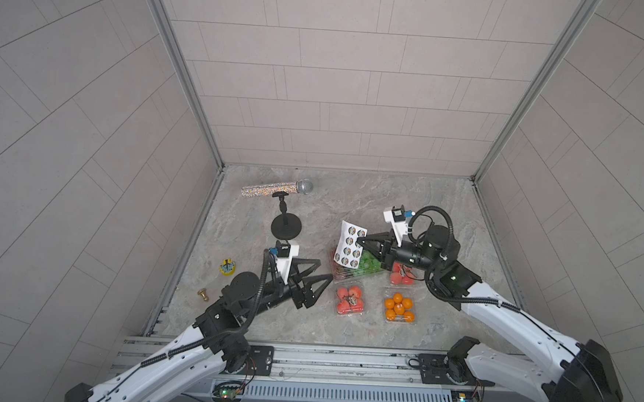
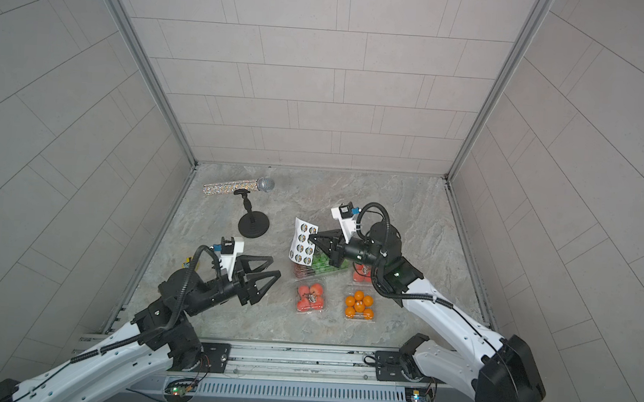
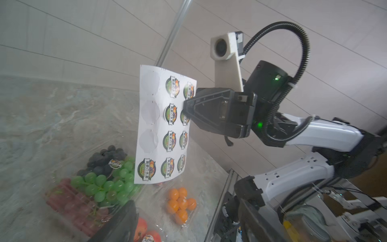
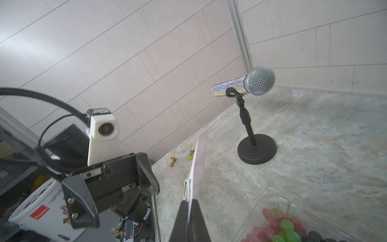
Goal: Label fruit boxes
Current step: Adjust the label sticker.
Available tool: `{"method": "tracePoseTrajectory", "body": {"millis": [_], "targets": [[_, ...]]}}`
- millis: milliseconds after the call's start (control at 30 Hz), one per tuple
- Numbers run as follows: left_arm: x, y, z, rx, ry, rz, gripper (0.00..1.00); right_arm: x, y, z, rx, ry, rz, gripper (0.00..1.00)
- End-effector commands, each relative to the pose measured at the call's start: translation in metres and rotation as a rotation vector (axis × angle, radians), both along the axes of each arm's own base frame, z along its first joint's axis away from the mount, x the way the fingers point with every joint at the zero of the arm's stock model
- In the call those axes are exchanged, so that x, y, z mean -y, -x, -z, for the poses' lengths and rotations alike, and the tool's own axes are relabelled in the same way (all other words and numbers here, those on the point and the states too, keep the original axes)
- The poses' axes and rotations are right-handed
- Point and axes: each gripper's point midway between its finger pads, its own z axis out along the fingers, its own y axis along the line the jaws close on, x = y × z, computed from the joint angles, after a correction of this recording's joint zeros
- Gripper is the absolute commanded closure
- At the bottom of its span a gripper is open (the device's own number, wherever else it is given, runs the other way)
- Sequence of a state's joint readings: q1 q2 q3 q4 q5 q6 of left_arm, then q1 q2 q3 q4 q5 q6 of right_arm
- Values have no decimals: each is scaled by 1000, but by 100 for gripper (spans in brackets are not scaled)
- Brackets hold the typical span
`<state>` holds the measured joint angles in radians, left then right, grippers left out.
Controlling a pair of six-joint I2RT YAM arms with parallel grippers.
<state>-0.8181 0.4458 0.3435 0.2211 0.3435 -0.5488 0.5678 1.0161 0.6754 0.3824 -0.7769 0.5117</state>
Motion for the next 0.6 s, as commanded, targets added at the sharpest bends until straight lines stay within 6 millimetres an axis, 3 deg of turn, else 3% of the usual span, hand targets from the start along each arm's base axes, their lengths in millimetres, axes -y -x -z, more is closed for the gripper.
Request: {"method": "tracePoseTrajectory", "body": {"millis": [0, 100, 200, 567], "targets": [[3, 11, -24, 64, 44, 63, 20, 3, 36, -18, 102, -30, -143, 100], [9, 13, -25, 111, 29, 94, 23, 5, 56, -36, 144, -101, -219, 100], [18, 22, -31, 153, 54, 173, 28, 7, 62, -47, 162, -137, -242, 100], [20, 33, -34, 221, 75, 227, 54, 2, 60, -46, 94, -188, -276, 100]]}}
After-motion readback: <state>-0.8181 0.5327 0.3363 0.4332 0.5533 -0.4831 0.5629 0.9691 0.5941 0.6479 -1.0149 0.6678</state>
